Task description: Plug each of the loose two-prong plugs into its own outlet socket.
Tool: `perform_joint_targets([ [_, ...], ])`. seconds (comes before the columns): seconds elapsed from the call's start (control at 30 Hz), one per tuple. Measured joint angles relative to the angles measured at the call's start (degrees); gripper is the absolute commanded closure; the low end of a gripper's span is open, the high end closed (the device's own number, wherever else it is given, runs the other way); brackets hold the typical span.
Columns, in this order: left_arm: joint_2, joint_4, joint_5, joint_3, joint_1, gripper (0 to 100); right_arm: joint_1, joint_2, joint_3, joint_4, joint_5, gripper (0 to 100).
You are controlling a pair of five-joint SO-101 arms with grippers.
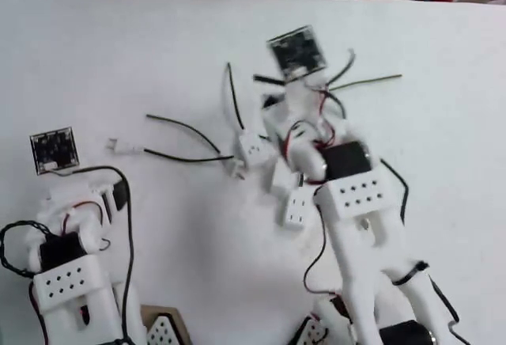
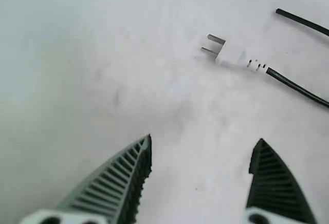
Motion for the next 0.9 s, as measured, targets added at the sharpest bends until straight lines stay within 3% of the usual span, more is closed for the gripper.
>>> perform_joint_targets([
  [0.43,0.0,0.0,0.0,0.0,0.0,69,13.63,28.75,-1.58,-23.82,0.0,98.1],
  [0.53,0.0,0.0,0.0,0.0,0.0,69,14.95,34.46,-6.24,-21.71,0.0,96.2],
  [0.73,0.0,0.0,0.0,0.0,0.0,69,15.3,39.38,-15.38,-9.58,0.0,76.3],
  [0.9,0.0,0.0,0.0,0.0,0.0,69,15.21,37.36,-16.97,1.67,0.0,79.6],
])
